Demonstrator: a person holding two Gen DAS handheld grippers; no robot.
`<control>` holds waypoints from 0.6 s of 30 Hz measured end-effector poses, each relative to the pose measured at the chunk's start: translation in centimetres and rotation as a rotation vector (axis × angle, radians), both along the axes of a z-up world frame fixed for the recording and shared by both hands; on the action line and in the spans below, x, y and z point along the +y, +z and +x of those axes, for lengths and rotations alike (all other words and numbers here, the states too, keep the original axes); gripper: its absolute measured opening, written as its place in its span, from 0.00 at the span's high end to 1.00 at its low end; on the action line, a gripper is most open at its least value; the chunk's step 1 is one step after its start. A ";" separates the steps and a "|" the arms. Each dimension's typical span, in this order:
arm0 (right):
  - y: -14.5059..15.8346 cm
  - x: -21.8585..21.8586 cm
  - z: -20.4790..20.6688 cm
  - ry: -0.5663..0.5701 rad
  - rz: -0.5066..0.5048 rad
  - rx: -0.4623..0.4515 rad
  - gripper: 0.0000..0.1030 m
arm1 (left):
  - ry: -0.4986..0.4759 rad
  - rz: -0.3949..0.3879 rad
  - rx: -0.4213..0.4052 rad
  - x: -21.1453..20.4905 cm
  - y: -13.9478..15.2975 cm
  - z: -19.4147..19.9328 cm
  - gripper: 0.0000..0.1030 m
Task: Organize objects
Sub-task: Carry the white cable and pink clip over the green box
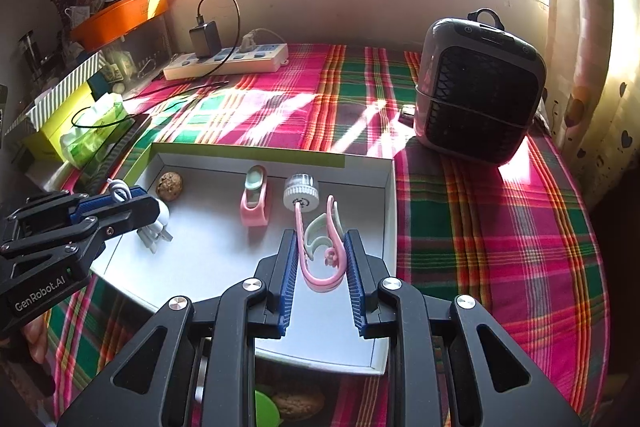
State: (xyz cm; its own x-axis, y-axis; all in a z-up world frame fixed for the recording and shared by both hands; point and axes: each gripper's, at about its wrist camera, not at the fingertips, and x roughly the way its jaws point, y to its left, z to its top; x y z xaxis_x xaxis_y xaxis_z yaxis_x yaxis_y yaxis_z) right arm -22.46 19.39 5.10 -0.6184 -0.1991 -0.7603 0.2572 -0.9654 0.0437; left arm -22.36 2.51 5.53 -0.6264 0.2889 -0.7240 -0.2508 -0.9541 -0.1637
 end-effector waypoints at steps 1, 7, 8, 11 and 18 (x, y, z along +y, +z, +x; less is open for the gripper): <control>-0.1 0.0 -0.3 -0.005 -0.001 -0.003 0.76 | -0.001 -0.001 -0.002 0.1 -0.1 -0.3 0.87; -0.6 0.0 -2.1 -0.019 0.000 -0.021 0.76 | -0.001 -0.017 -0.019 0.4 -0.8 -1.7 0.87; -0.8 0.0 -2.4 -0.022 0.001 -0.025 0.76 | -0.003 -0.018 -0.021 0.5 -0.9 -1.9 0.87; -1.2 0.1 -3.1 -0.032 0.001 -0.040 0.76 | -0.004 -0.024 -0.031 0.6 -1.2 -2.6 0.87; -2.2 -0.1 -4.3 -0.037 0.003 -0.063 0.76 | 0.002 -0.037 -0.050 0.8 -2.0 -3.7 0.87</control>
